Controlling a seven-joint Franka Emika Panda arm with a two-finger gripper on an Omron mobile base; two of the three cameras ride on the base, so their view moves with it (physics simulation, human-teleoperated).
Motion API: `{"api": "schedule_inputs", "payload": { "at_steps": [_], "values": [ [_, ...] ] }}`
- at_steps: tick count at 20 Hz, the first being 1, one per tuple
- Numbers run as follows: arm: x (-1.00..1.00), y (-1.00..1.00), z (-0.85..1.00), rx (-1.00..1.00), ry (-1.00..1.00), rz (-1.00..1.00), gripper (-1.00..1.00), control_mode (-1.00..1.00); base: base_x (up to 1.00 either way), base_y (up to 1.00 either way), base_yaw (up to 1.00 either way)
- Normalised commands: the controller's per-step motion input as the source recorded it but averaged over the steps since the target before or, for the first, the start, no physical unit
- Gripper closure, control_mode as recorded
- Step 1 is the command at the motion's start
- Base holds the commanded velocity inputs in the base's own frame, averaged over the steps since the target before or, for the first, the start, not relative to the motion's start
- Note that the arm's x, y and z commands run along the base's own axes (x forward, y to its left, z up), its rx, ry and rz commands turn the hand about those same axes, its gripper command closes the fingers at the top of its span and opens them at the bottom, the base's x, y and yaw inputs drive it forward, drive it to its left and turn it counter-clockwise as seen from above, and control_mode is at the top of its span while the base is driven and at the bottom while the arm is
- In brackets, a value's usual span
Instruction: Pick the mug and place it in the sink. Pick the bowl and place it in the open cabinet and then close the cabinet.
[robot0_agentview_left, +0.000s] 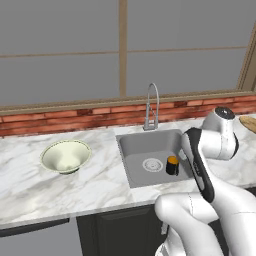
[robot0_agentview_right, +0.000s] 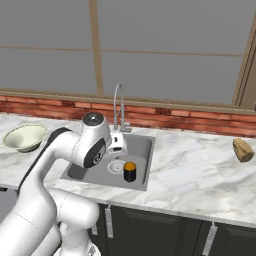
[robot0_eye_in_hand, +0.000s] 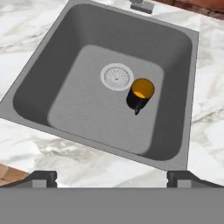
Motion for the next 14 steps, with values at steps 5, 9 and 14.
{"api": "schedule_inputs", "payload": {
  "at_steps": [5,9,14],
  "values": [
    [0.00,0.57,0.37,0.04,0.00,0.05,-1.00,-1.00,0.00,0.00,0.00],
    [0.00,0.64,0.30,0.09,0.05,0.05,-1.00,-1.00,0.00,0.00,0.00],
    [0.02,0.71,0.19,0.14,0.12,0.05,-1.00,-1.00,0.00,0.00,0.00]
  ]
}}
